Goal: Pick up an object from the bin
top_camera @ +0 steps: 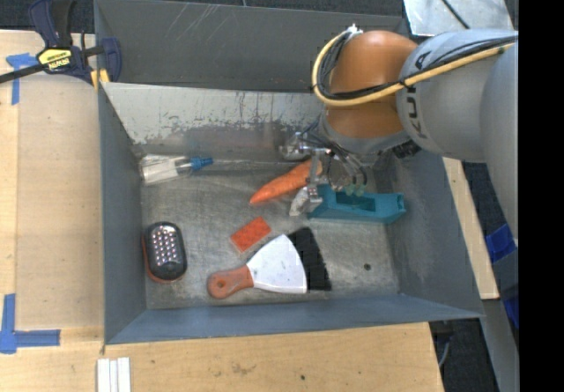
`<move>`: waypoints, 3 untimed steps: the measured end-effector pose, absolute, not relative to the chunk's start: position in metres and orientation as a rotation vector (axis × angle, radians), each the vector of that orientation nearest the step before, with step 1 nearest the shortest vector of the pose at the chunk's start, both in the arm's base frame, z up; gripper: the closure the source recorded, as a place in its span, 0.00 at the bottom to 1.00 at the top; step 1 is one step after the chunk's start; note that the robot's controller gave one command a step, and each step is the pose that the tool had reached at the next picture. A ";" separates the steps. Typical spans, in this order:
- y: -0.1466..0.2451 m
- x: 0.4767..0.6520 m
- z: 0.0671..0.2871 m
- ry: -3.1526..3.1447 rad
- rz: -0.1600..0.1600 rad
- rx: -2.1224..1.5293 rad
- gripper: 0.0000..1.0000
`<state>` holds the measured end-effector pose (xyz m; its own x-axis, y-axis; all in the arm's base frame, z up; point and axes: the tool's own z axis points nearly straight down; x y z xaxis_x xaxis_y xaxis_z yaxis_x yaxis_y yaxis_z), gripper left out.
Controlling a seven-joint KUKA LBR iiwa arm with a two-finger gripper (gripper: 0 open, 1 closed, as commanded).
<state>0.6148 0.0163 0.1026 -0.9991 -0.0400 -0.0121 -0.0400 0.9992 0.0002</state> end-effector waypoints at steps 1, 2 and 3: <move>0.011 0.627 0.082 3.118 0.006 0.353 1.00; 0.011 0.627 0.082 3.117 0.005 0.351 1.00; 0.011 0.627 0.082 3.117 0.005 0.351 1.00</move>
Offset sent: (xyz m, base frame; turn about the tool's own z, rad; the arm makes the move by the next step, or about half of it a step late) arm 0.0000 0.0000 0.0000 0.0000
